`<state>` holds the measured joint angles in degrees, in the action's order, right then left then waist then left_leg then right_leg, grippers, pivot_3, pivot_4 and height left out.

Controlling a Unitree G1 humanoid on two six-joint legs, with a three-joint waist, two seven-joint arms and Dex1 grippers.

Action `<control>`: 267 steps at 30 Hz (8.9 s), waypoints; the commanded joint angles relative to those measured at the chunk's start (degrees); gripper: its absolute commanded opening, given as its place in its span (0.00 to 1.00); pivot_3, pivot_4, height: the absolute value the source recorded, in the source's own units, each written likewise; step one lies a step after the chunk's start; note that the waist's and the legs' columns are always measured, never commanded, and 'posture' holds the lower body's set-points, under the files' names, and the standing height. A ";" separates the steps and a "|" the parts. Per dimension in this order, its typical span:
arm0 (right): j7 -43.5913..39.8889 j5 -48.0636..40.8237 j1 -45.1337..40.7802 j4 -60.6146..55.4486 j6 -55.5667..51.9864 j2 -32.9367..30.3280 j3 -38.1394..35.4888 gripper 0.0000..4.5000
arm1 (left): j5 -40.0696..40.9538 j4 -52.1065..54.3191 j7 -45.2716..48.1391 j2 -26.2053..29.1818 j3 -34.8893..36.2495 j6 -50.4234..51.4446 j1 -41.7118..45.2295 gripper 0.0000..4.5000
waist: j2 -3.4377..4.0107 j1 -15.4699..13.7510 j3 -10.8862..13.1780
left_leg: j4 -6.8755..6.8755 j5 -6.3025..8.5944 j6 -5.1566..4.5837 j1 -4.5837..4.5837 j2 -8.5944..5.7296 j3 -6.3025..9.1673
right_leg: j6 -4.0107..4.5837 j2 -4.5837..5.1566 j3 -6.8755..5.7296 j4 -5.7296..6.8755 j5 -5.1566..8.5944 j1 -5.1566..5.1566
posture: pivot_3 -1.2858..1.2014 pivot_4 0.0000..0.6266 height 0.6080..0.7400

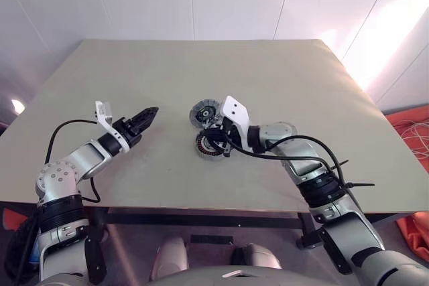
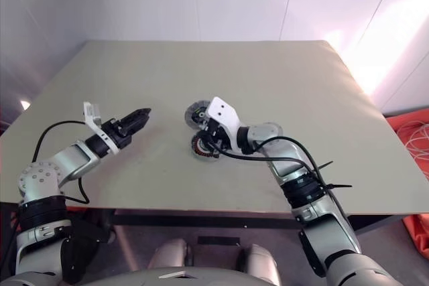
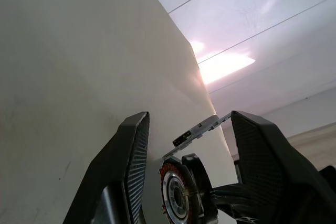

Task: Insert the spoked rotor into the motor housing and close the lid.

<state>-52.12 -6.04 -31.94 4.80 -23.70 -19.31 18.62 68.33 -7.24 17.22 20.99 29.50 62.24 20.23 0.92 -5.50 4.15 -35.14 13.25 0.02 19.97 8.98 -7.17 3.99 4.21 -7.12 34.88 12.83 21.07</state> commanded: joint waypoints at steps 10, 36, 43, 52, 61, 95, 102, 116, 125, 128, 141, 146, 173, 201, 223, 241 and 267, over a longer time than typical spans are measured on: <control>0.61 -1.31 -2.59 -4.41 -1.10 -3.64 -4.25 0.00 | -0.29 -0.71 1.14 -0.36 -0.61 -1.39 2.07 0.59 | 0.00 -0.04 0.00 | 0.01 0.00 0.00 0.00 -0.01 0.00 | 0.00 0.00 0.00 -0.01 0.00 0.01 | 0.52 0.00 1.00; 0.52 -0.58 1.38 -0.14 -0.31 -4.06 -3.27 0.00 | -0.91 -1.27 1.43 0.82 -0.10 -0.95 2.89 0.59 | 0.00 0.00 0.00 | 0.02 -0.01 0.00 0.01 0.00 -0.01 | 0.00 0.00 0.00 -0.01 0.00 -0.01 | 0.52 0.00 1.00; 1.47 -0.06 -0.40 0.24 -0.45 0.54 -1.01 0.00 | -1.14 -1.44 1.22 1.67 0.96 -1.58 3.01 0.59 | 0.00 0.11 0.00 | 0.03 -0.02 0.02 0.01 0.02 -0.01 | 0.00 -0.01 0.00 0.00 0.00 0.01 | 0.52 0.00 1.00; 1.55 0.44 -1.52 1.23 0.13 1.75 -0.42 0.00 | -1.06 -1.35 1.10 2.44 1.93 -1.73 2.81 0.59 | -0.01 0.05 0.00 | 0.03 -0.01 0.02 0.00 0.00 0.01 | 0.01 0.00 0.00 -0.01 -0.01 0.04 | 0.52 0.00 1.00; 2.41 1.16 -3.90 4.22 1.54 4.27 0.23 0.00 | -1.29 -1.37 1.04 2.35 1.96 -1.94 2.94 0.59 | -0.01 0.11 0.00 | 0.04 -0.02 0.04 -0.02 0.01 0.01 | 0.01 0.00 0.00 0.00 0.00 0.05 | 0.52 0.00 1.00; -2.88 -12.64 6.12 -17.70 -13.05 -13.71 -14.07 0.43 | -4.74 -6.42 5.22 0.95 -1.76 -2.57 6.60 0.60 | -0.01 0.00 0.02 | 0.07 -0.02 0.04 0.06 0.00 0.00 | -0.13 -0.01 0.01 -0.05 0.06 0.06 | 0.52 0.00 1.00; -2.65 -8.33 6.16 -19.61 -8.67 -15.81 -9.49 0.80 | -5.39 -6.99 5.95 1.29 -1.89 -2.36 7.20 0.60 | -0.02 -0.17 0.02 | 0.10 -0.04 0.06 -0.01 -0.01 0.00 | -0.37 -0.01 0.00 -0.07 0.20 0.00 | 0.52 0.00 1.00; 2.80 1.67 2.25 -23.01 -10.67 -14.74 0.13 0.80 | -4.40 -4.29 4.33 1.12 -0.08 -1.92 4.43 0.60 | -0.02 -0.07 0.02 | 0.10 -0.03 0.05 0.00 0.00 0.01 | -0.13 -0.01 0.00 -0.06 0.07 0.02 | 0.52 0.00 1.00; 1.25 7.83 -4.54 -20.62 -2.36 -15.83 1.77 0.80 | -4.83 -4.37 3.86 0.82 0.19 -2.08 4.64 0.60 | -0.02 -0.08 0.02 | 0.10 -0.03 0.05 0.00 0.00 0.01 | -0.06 -0.01 0.01 -0.05 0.03 0.04 | 0.52 0.00 1.00; 1.68 10.69 -7.96 -22.62 -7.18 -15.85 2.87 0.80 | -4.86 -4.45 3.76 0.75 0.25 -2.19 4.70 0.60 | -0.02 -0.01 0.02 | 0.10 -0.03 0.05 0.00 0.00 0.01 | -0.04 -0.01 0.00 -0.03 0.02 0.06 | 0.52 0.00 1.00; -8.67 6.20 -6.87 -17.09 11.91 -19.98 0.96 0.80 | -5.20 -4.65 3.78 0.51 0.63 -2.58 4.36 0.60 | -0.04 -0.16 0.01 | 0.07 -0.02 0.04 0.00 -0.01 0.00 | -0.01 0.00 0.01 -0.02 -0.01 0.07 | 0.52 0.00 1.00; -20.11 6.46 -14.72 -7.72 22.92 -22.66 3.83 0.80 | -6.19 -6.31 4.68 0.80 -0.18 -2.93 5.99 0.60 | -0.04 0.16 0.02 | 0.05 0.06 -0.12 -0.01 0.01 -0.02 | -0.01 -0.01 0.02 0.03 0.00 0.00 | 0.52 0.00 1.00; -26.35 27.48 -39.51 38.72 70.38 -4.32 21.79 0.80 | -2.93 0.68 0.71 -2.31 1.03 -2.51 0.85 0.60 | -0.15 0.35 0.07 | -1.11 0.22 -0.47 1.06 0.22 0.00 | 0.30 -0.01 0.01 0.91 -0.04 1.16 | 0.52 0.00 1.00; -16.74 35.77 -39.85 45.93 75.61 -2.45 21.84 0.67 | -4.35 -2.15 2.35 -0.72 0.53 -3.92 2.22 0.60 | -0.16 1.62 0.08 | -1.15 0.14 -0.51 1.04 0.25 0.00 | 0.39 -0.02 0.01 1.03 -0.10 1.16 | 0.52 0.00 1.00; -17.76 32.57 -39.79 42.56 74.38 -6.09 19.84 0.67 | -5.61 -4.18 3.51 -0.55 -0.35 -4.33 3.81 0.60 | -0.17 1.57 0.08 | -1.16 0.10 -0.60 1.07 0.25 -0.01 | 0.40 -0.02 0.01 1.02 -0.10 1.19 | 0.52 0.00 1.00; -18.34 30.10 -34.92 39.51 64.67 -9.88 16.25 0.67 | -6.50 -4.89 4.19 -0.76 -0.70 -3.89 4.71 0.60 | -0.18 1.47 0.08 | -1.17 0.11 -0.64 1.08 0.25 0.00 | 0.40 -0.02 0.01 1.01 -0.10 1.17 | 0.52 0.00 1.00; 13.20 -5.38 -24.89 16.38 -68.80 0.86 -51.52 0.67 | -5.81 -4.99 3.07 -1.71 -0.57 -0.80 3.83 0.60 | -0.10 -0.68 0.10 | -1.03 -0.13 0.20 0.70 0.72 0.03 | 0.60 -0.59 0.01 0.79 -0.22 0.94 | 0.52 0.00 1.00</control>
<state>-42.62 -8.40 -58.79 23.33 -89.72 -19.87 -30.45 61.72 -13.18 20.22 18.57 28.40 61.25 22.93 0.82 -6.19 4.25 -36.11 13.11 0.25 20.61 9.71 -7.15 4.58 3.60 -7.11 35.61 12.62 21.95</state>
